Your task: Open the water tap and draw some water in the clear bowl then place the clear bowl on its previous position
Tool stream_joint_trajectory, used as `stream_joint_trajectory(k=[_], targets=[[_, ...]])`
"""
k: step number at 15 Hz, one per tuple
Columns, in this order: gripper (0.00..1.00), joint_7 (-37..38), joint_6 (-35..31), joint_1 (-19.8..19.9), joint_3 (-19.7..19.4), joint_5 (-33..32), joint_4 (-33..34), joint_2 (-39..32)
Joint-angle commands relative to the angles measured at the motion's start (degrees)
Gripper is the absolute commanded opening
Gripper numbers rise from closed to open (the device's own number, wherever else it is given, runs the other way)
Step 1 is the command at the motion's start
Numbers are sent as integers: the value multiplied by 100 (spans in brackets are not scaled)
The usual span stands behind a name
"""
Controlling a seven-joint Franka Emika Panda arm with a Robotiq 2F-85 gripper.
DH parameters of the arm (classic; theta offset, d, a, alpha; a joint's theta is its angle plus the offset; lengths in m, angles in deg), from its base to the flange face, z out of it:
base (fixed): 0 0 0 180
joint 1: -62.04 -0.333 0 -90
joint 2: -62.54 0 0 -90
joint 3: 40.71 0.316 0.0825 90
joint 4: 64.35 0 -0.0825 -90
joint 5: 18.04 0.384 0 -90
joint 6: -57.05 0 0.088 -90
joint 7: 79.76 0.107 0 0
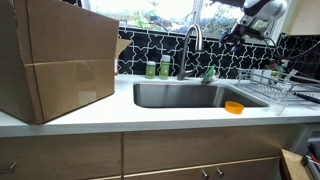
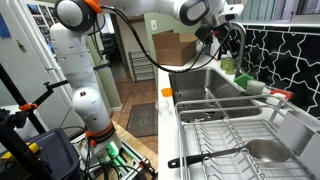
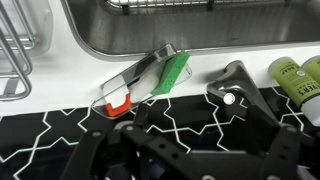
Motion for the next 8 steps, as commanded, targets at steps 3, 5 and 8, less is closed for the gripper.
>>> stream_joint_trajectory(k=[3,5,8], targets=[[100,-593,280,370,374,525,1306,-1356],[100,-614,287,446,512,445,1609,-1641],[100,-723,448,549,703,363,1983,-1952]])
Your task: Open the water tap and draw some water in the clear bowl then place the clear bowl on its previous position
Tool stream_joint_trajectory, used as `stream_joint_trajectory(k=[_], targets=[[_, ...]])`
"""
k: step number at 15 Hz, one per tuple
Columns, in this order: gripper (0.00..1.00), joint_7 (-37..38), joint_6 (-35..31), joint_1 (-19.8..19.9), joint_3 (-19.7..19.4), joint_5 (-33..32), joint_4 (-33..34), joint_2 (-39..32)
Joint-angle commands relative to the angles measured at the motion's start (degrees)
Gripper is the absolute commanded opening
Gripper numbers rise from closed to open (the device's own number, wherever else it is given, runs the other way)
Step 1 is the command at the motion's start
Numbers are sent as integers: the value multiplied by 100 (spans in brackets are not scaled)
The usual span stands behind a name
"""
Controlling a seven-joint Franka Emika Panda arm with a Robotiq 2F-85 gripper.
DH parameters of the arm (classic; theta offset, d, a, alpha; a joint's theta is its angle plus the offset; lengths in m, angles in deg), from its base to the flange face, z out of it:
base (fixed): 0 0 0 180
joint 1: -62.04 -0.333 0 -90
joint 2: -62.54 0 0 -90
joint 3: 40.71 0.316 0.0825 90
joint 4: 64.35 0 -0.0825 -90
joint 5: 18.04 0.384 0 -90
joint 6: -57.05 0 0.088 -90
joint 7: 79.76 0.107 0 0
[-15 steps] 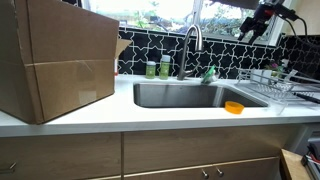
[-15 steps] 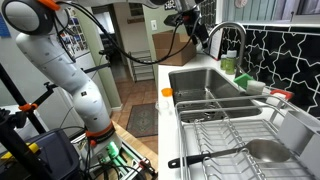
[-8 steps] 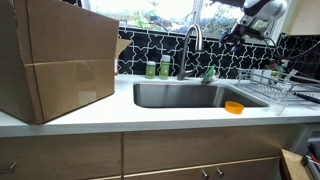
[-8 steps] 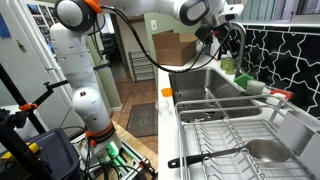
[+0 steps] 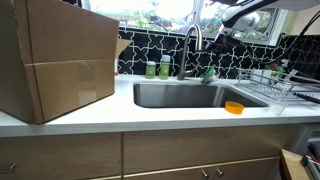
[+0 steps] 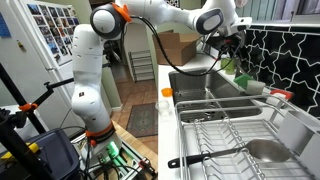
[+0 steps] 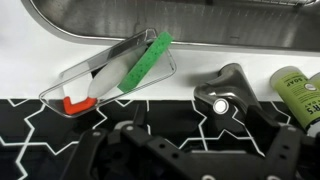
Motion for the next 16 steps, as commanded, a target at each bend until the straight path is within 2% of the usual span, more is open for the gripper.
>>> stream_joint_trajectory(k=[1,4,8,10,12,15,16], targets=[[100,-234,369,258,260,2,668,-495],[98,-311,467,336,389,-15,957,-754],[70,-378,385,418,531,-2,1253,-1027],[68,-433,358,454,632,31,1348,-1115],[74,-453,372,462,690,-10,1448,-1208],[58,-427,380,437,702,-118,1549,-1320],[42,-432,403,440,706,-141,1592,-1356]])
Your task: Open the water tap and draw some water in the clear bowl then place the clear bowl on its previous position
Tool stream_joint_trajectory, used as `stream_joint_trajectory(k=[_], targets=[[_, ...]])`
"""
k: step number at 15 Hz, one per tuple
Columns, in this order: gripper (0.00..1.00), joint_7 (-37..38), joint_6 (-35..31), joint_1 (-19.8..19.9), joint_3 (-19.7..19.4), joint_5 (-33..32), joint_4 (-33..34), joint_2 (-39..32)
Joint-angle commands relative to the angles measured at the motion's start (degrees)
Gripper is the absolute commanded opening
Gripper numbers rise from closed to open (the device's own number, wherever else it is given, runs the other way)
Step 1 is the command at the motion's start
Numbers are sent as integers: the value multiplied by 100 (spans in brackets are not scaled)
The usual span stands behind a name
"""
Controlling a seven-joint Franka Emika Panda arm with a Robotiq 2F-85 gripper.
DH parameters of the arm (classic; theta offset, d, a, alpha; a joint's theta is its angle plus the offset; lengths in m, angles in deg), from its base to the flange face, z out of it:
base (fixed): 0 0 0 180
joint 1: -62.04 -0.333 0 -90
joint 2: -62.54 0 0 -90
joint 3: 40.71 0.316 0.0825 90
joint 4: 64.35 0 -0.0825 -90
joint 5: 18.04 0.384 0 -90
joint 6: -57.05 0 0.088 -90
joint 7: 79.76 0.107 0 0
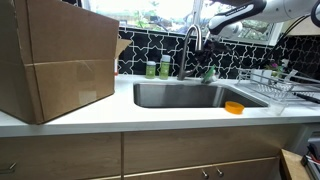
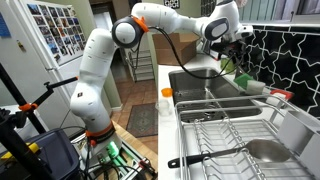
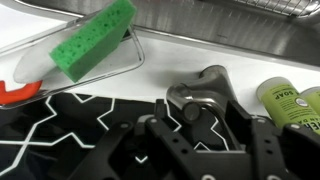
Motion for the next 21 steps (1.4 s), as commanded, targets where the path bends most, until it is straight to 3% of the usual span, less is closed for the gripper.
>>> stream_joint_trajectory(k=[1,5,21], targets=[[32,-62,173,119,79,-148,320,-245],[4,-48,198,151,66,-232,425,-323],[6,-135,267,158,-39,-193,368,-273]])
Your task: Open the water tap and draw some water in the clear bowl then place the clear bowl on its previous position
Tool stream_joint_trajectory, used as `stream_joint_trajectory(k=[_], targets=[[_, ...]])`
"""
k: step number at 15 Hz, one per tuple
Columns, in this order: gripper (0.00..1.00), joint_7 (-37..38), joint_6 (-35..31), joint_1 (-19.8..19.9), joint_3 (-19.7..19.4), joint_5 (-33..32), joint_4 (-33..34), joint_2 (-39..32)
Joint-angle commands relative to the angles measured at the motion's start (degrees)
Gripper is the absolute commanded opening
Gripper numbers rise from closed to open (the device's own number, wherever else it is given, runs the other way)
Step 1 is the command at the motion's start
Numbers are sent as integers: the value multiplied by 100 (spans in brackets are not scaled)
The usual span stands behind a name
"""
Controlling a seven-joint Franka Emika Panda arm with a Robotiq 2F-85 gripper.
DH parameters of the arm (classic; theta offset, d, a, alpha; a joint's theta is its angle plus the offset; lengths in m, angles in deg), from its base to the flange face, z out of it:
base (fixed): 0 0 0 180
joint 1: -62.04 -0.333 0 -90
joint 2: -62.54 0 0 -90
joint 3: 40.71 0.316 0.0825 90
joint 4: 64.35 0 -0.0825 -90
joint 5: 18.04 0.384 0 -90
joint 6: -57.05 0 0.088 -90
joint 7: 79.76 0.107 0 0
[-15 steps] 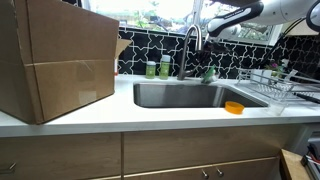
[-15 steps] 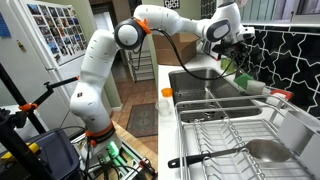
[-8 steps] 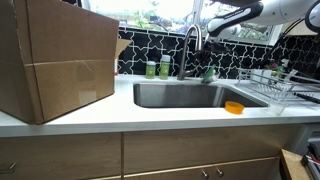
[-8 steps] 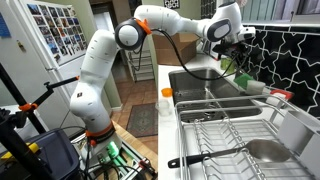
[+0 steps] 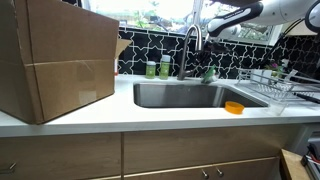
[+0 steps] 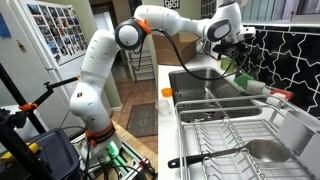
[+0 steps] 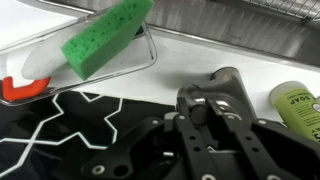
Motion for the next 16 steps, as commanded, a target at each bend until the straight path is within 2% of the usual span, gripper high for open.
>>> stream_joint_trajectory(k=[1,16], targets=[[6,-100,177,81,-30,-34,98,-39],[6,3,218,47,-115,-116,42,-28]])
